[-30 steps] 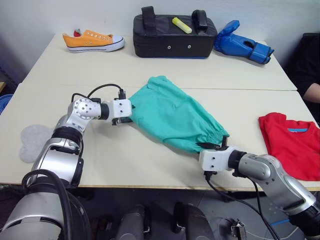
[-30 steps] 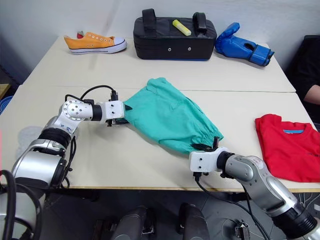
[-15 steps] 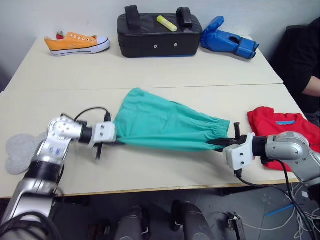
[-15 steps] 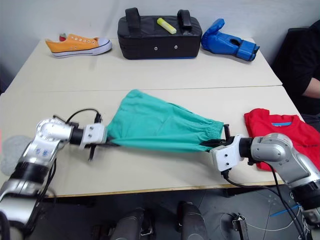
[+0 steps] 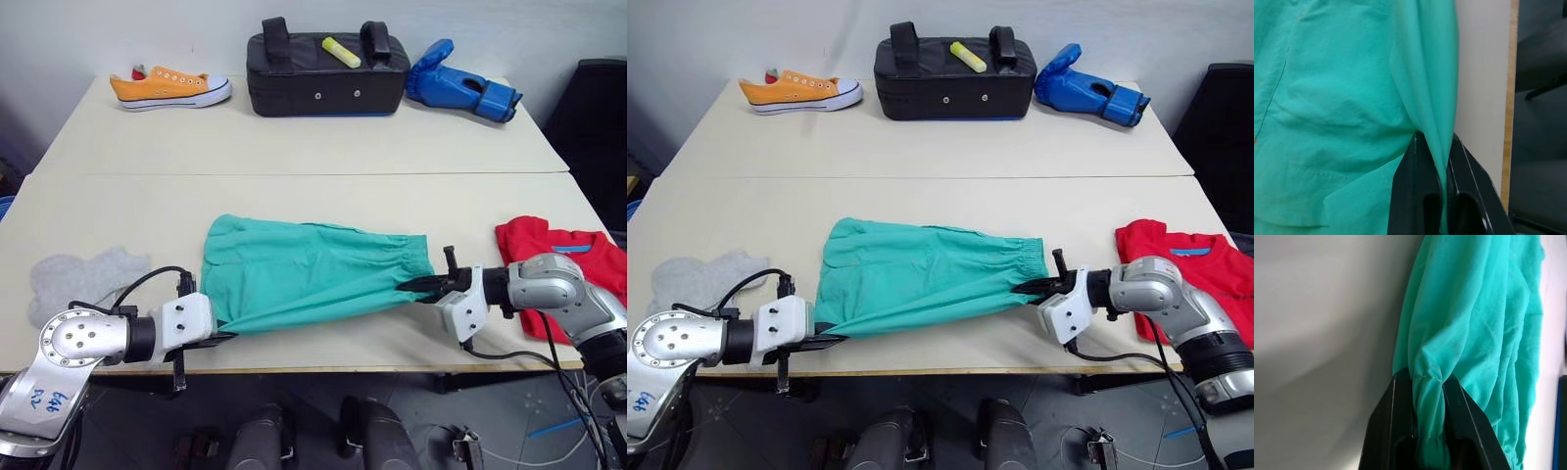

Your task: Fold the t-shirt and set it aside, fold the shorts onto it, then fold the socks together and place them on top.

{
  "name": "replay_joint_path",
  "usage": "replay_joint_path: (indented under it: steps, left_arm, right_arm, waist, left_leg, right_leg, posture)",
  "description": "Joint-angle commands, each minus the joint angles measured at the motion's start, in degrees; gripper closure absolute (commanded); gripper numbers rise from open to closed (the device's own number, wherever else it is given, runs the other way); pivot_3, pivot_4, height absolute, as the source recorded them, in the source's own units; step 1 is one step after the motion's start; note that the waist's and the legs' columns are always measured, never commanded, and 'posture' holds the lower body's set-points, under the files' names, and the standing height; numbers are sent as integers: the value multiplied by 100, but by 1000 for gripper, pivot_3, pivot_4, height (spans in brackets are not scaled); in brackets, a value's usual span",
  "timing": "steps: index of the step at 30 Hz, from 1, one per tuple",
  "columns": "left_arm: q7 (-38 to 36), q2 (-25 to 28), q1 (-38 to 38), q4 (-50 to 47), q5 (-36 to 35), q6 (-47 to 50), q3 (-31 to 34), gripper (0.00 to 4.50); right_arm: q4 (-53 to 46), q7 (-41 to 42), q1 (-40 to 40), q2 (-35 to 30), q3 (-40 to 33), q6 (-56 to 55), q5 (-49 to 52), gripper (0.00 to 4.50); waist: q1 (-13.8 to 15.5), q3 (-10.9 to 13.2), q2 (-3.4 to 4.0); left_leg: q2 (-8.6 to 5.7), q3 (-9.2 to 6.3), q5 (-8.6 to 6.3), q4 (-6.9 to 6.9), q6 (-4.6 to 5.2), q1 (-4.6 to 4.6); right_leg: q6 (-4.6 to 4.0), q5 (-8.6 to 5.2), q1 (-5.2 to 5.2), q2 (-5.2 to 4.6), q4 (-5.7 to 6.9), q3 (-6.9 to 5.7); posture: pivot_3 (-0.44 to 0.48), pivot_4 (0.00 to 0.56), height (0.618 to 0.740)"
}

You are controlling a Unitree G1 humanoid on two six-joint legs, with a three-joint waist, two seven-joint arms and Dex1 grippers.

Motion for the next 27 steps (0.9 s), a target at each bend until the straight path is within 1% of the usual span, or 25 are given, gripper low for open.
replay_joint_path:
  steps: [1, 3, 4, 5, 7, 8, 9, 10, 11, 12, 14, 16, 17, 18, 21, 23, 25, 27]
  left_arm:
    - [-417, 104, 270, -107, -1071, 715, 630, 3530]
    - [-713, 231, 360, -88, -1920, 1452, 1083, 2824]
    - [-845, 347, 358, -21, -2277, 1797, 1292, 2546]
    - [-944, 450, 316, 68, -2544, 2029, 1454, 2145]
    - [-858, 562, -147, 380, -3102, 2509, 1694, 1472]
    - [-749, 582, -518, 589, -3381, 2742, 1741, 1163]
    - [-620, 574, -902, 797, -3615, 2954, 1740, 1151]
    - [-447, 514, -1328, 1016, -3771, 3124, 1670, 1151]
    - [-299, 432, -1684, 1190, -3843, 3220, 1555, 1151]
    - [-190, 348, -1957, 1312, -3816, 3223, 1390, 1151]
    - [-85, 270, -2217, 1422, -3768, 3229, 1200, 1151]
    - [-327, 263, -2314, 1527, -2850, 2399, 261, 1563]
    - [-247, 87, -2485, 1793, -2366, 2009, -229, 1784]
    - [-136, -97, -2658, 2068, -2029, 1745, -572, 2080]
    - [140, -681, -3152, 3023, -1150, 965, -1300, 3082]
    - [129, -889, -3265, 3366, -739, 511, -1603, 3752]
    - [179, -1076, -3342, 3589, -514, 219, -1733, 4412]
    - [230, -1222, -3375, 3758, -354, 40, -1772, 4500]
  right_arm:
    - [-374, 255, 376, -359, -361, 604, 643, 2762]
    - [-850, 359, 724, -488, -635, 1284, 1259, 1979]
    - [-1140, 405, 911, -565, -823, 1718, 1609, 1685]
    - [-1416, 450, 1093, -649, -1006, 2127, 1921, 1255]
    - [-2092, 537, 1494, -885, -1425, 3207, 2645, 548]
    - [-2411, 536, 1655, -967, -1634, 3735, 3020, 190]
    - [-2705, 503, 1761, -1013, -1817, 4286, 3402, 40]
    - [-2997, 392, 1782, -1001, -1960, 4859, 3810, 40]
    - [-3234, 202, 1713, -914, -2045, 5380, 4130, 40]
    - [-3421, -7, 1583, -790, -2072, 5894, 4425, 40]
    - [-3627, -231, 1426, -637, -2121, 6495, 4682, 40]
    - [-3836, -663, 1057, -140, -1816, 7012, 4691, 439]
    - [-3863, -887, 839, 177, -1561, 7221, 4532, 663]
    - [-3853, -1055, 659, 439, -1359, 7397, 4367, 979]
    - [-3620, -1329, 228, 1043, -725, 7760, 3712, 2083]
    - [-3425, -1434, 26, 1387, -432, 7960, 3405, 2819]
    - [-3130, -1540, -129, 1699, -160, 7999, 3033, 3517]
    - [-2838, -1612, -181, 1903, 41, 7922, 2630, 4266]
  waist:
    - [13, 0, 1]
    - [12, 1, 2]
    - [11, 1, 2]
    - [12, 1, 3]
    - [35, 0, 18]
    - [59, 0, 23]
    - [90, -1, 26]
    - [91, -3, 22]
    - [92, -4, 21]
    - [91, -4, 21]
    - [59, -7, 22]
    - [25, -9, 19]
    - [18, -11, 21]
    - [21, -13, 25]
    - [35, -12, 24]
    - [35, -12, 24]
    - [23, -14, 22]
    - [20, -14, 22]
  left_leg:
    - [2, -1, 0, -1, -1, -2]
    - [7, -6, -2, -2, -5, -1]
    - [10, -8, -2, -2, -5, -2]
    - [12, -11, -2, -1, -8, 0]
    - [13, -21, -1, -1, -13, 0]
    - [10, -29, -2, -1, -13, 0]
    - [9, -37, -6, -2, -21, -1]
    - [8, -45, -18, -1, -46, -1]
    - [10, -48, -18, -1, -50, -1]
    - [10, -49, -18, -1, -51, 1]
    - [8, -48, -19, -5, -53, 2]
    - [6, -41, -11, -19, -40, 2]
    - [6, -30, -6, -23, -33, 3]
    - [5, -23, -3, -30, -36, 6]
    - [1, -14, 16, -38, -37, 1]
    - [-1, -11, 19, -38, -33, -11]
    - [-2, -9, 19, -39, -31, -13]
    - [-2, -6, 18, -41, -28, -19]
  right_leg:
    - [-3, -2, -2, 1, 0, -4]
    - [-7, -10, -1, 4, 0, -8]
    - [-8, -10, -1, 5, 0, -9]
    - [-8, -11, 2, 7, 0, -10]
    - [-10, -12, 4, 7, 2, -13]
    - [-10, -12, 6, 7, 2, -13]
    - [-10, -12, 8, 6, 2, -15]
    - [-11, -11, 10, 6, 4, -16]
    - [-13, -10, 12, 8, 3, -17]
    - [-13, -9, 14, 8, 4, -18]
    - [-13, -8, 15, 8, 4, -18]
    - [-13, -9, 10, 9, 0, -19]
    - [-17, -11, 5, 11, 0, -20]
    - [-18, -12, 4, 13, -2, -18]
    - [-18, -12, -6, 17, 1, -18]
    - [-18, -12, -19, 14, 1, -18]
    - [-18, -12, -20, 13, 1, -17]
    - [-13, -9, -24, 13, 3, -16]
  posture:
    - [0, 150, 740]
    - [0, 150, 740]
    - [0, 150, 740]
    - [0, 150, 740]
    - [0, 150, 740]
    - [0, 150, 740]
    - [0, 150, 740]
    - [0, 150, 740]
    - [0, 150, 740]
    - [0, 150, 740]
    - [0, 150, 740]
    - [0, 150, 740]
    - [0, 150, 740]
    - [0, 150, 740]
    - [0, 150, 740]
    - [0, 150, 740]
    - [0, 150, 740]
    - [0, 150, 740]
